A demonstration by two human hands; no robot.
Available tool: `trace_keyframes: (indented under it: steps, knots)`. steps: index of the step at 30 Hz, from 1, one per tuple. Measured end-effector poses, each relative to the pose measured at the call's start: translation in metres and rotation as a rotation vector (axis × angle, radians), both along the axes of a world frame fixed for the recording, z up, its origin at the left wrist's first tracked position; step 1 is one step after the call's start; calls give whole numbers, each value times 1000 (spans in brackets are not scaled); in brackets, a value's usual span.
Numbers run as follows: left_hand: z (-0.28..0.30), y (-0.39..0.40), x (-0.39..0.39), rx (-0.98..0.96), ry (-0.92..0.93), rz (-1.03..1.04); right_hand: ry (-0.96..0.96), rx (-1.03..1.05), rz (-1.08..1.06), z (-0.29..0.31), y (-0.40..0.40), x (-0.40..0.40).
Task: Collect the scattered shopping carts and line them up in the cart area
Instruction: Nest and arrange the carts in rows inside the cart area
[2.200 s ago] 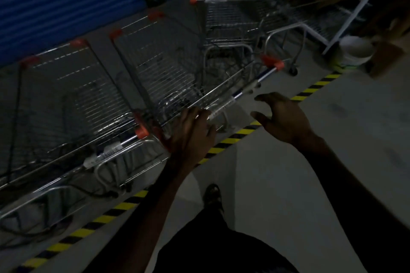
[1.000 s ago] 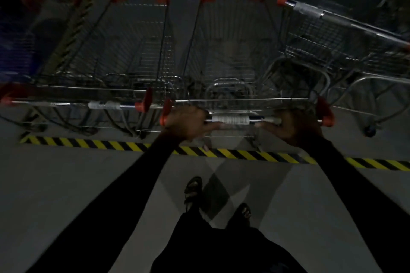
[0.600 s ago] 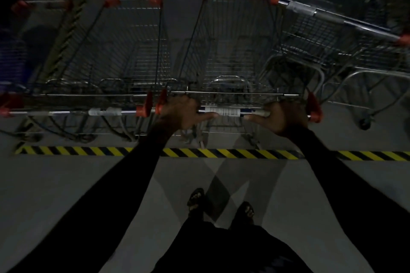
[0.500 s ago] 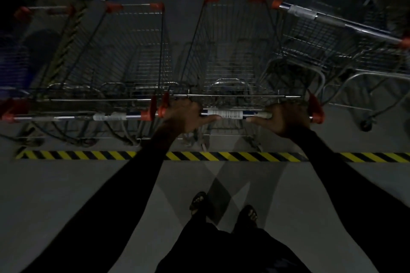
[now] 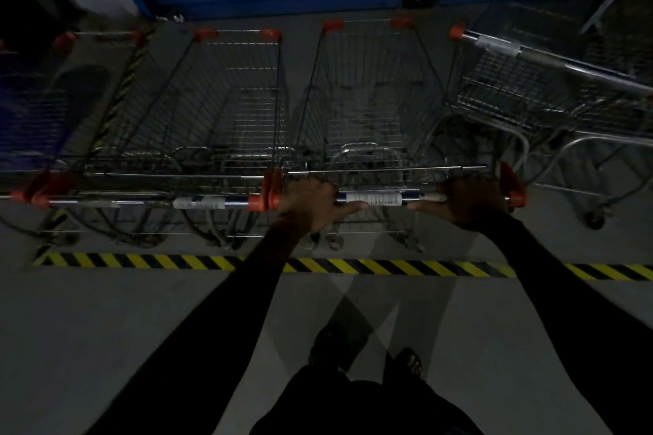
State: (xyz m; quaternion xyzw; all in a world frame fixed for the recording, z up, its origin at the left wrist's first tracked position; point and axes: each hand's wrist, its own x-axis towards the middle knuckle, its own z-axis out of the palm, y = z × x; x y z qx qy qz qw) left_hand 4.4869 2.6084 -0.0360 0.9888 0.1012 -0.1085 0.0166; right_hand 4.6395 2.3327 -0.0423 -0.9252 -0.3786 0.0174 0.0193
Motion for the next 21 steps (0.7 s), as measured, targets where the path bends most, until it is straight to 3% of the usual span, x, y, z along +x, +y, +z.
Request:
trace_keyframes:
  steps: [21]
  knots:
    - [-6,-20,3,-46,-39,-37,-1,-30,-40,-1,-26,-8]
